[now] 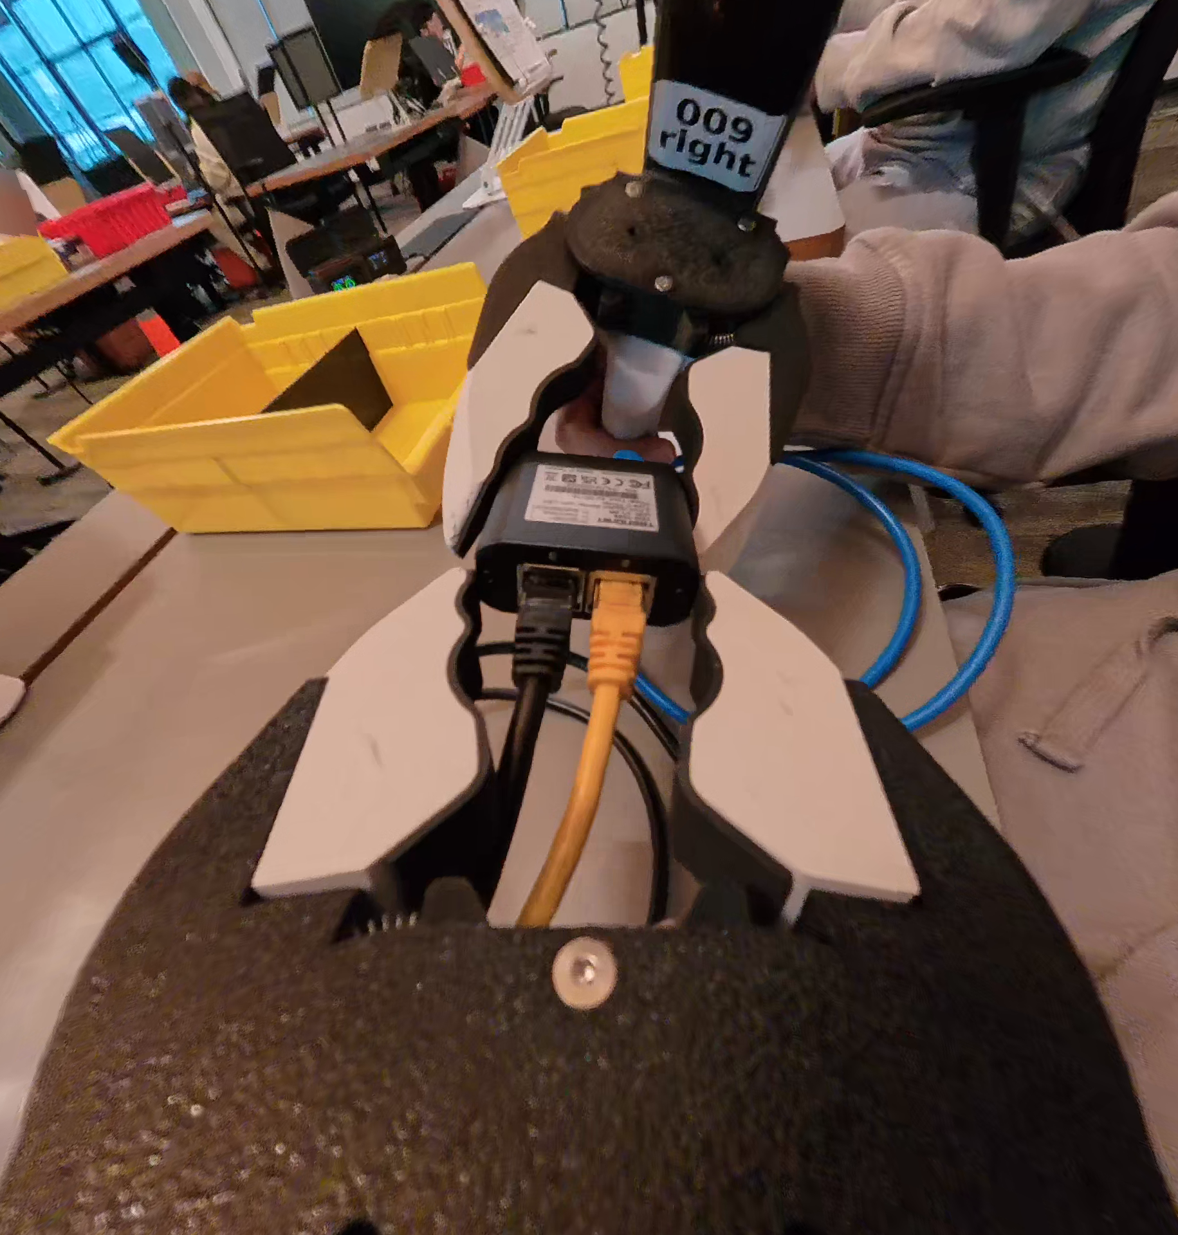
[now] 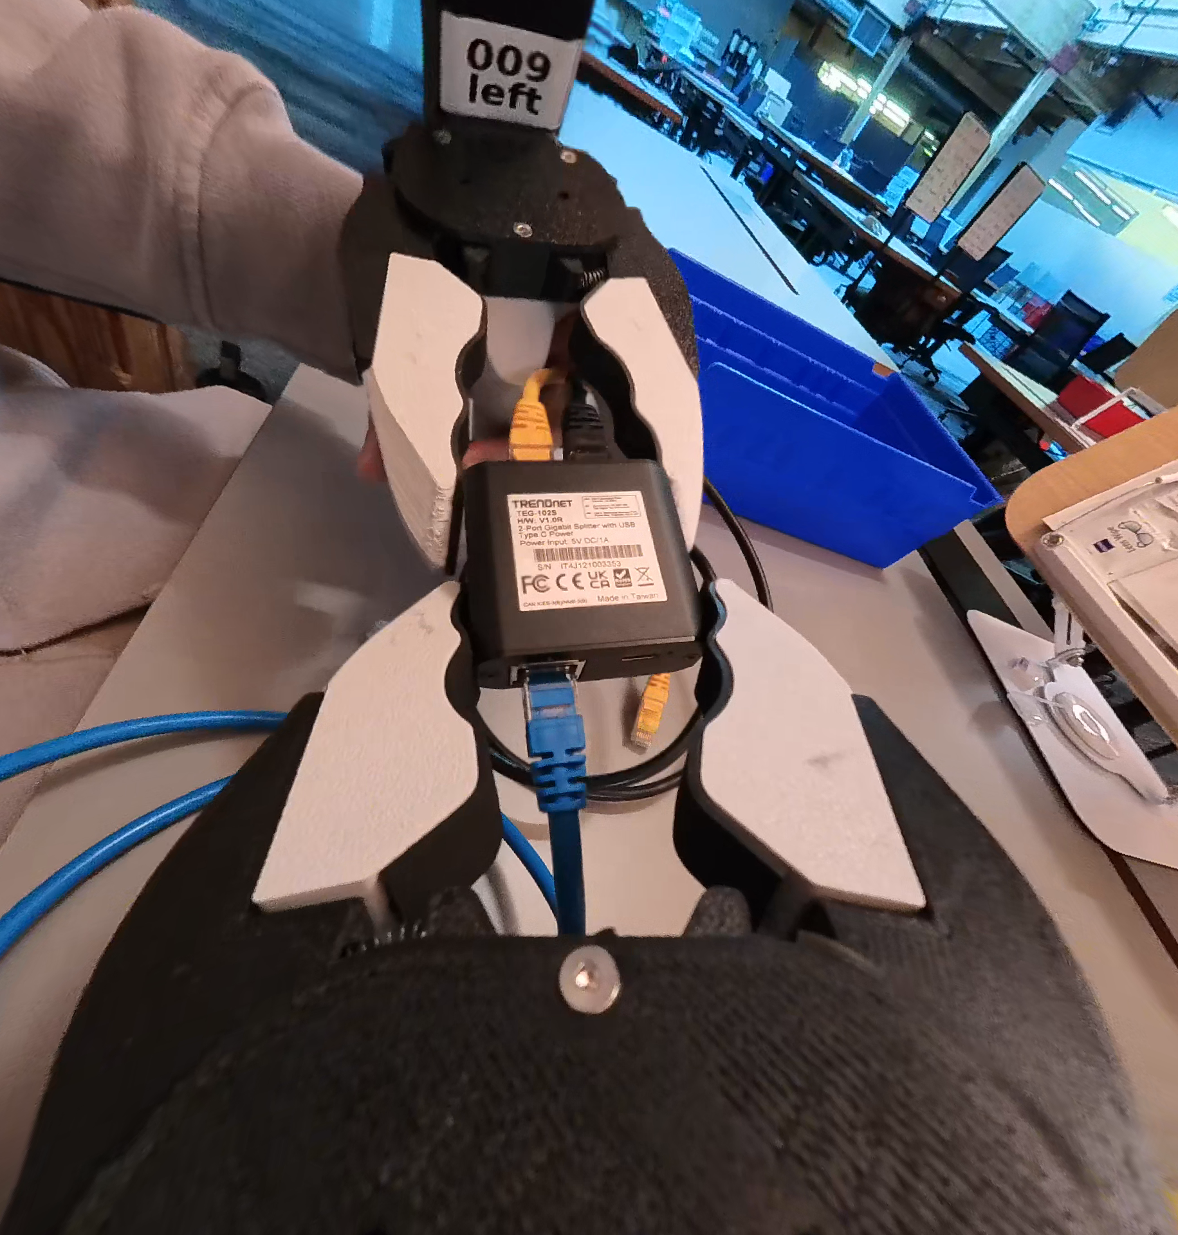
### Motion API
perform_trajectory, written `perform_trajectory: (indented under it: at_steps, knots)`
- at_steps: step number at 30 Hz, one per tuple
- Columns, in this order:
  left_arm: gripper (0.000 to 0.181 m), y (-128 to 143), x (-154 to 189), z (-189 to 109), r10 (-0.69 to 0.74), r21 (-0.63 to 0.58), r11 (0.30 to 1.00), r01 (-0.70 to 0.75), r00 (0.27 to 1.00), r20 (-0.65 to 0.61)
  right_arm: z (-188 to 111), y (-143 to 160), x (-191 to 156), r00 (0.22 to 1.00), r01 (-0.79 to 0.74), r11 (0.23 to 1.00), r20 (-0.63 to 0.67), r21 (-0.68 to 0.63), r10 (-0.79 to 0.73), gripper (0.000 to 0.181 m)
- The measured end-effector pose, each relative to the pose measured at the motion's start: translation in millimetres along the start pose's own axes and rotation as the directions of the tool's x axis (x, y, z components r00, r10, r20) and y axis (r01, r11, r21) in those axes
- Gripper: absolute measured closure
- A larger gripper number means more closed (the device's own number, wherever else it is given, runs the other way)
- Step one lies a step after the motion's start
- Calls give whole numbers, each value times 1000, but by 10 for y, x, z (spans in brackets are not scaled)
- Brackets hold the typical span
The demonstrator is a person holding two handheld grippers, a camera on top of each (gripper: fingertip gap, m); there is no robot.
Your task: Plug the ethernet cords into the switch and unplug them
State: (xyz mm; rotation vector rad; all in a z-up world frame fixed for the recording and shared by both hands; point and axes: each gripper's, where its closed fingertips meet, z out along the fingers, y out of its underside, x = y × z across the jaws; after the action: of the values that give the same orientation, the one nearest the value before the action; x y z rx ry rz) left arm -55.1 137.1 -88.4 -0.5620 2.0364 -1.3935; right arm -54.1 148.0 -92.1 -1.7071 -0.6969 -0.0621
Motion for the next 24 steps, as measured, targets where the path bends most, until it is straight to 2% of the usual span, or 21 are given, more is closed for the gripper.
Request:
perform_trajectory:
  at_steps: [1,5,11,13,15,18,20,21,23,24]
  knots:
    - [122,-17,-8,-3,17,8,1000,-17,1000,14,0,-8,0,1000,-2,1000,1,8,2,117]
    - [121,-87,0,-16,47,50,998,-49,998,39,8,-40,-21,999,-30,998,23,48,28,117]
    - [121,-16,23,-8,-20,33,999,18,999,48,30,23,-55,997,-57,998,58,27,55,117]
    - [121,21,31,13,-58,32,998,56,997,52,29,77,-63,994,-81,997,74,-3,81,111]
    - [121,86,-16,30,-112,21,994,110,990,84,-10,134,66,997,-74,996,-16,-47,74,105]
    - [121,173,-207,-56,-218,65,975,210,963,158,-245,-32,365,975,-111,993,-196,-27,104,98]
    - [122,204,-327,-145,-266,109,963,248,941,207,-418,-244,570,924,-242,969,-292,57,247,102]
    - [122,210,-378,-186,-270,128,961,245,934,235,-480,-338,663,874,-338,933,-325,125,360,107]
    - [122,223,-477,-260,-284,168,955,244,912,295,-524,-423,785,716,-540,790,-336,289,612,114]
    - [122,220,-522,-296,-295,196,950,242,900,320,-478,-421,777,640,-619,704,-294,350,709,120]
